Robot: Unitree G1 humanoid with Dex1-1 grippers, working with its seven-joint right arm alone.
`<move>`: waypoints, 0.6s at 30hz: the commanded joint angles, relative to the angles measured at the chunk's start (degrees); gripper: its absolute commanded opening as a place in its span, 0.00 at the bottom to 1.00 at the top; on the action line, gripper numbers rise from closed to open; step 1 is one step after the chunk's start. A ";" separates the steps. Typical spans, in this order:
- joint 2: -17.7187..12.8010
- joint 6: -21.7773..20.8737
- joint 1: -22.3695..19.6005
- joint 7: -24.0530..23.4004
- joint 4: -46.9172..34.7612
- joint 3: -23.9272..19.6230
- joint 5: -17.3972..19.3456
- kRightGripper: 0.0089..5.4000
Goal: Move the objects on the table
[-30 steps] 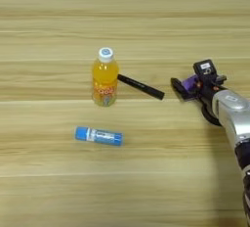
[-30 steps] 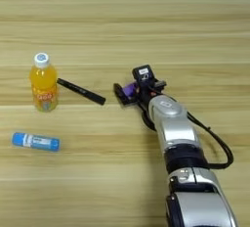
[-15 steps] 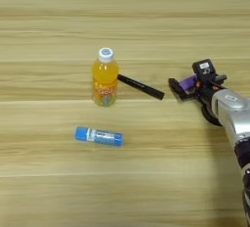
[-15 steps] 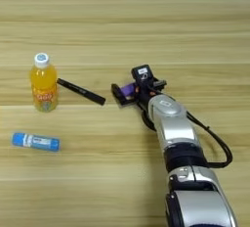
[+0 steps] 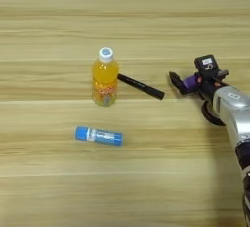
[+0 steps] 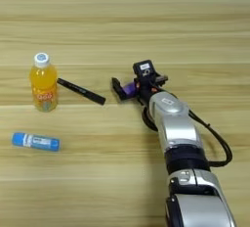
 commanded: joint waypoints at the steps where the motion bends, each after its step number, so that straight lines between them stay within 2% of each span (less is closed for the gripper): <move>1: -1.49 -1.46 -2.71 -0.14 -4.59 -1.24 1.13 0.99; 9: -2.26 -4.15 -1.12 3.29 -7.12 -2.74 3.47 0.99; 18: -3.33 -9.00 0.28 8.02 -8.89 -6.52 8.54 0.99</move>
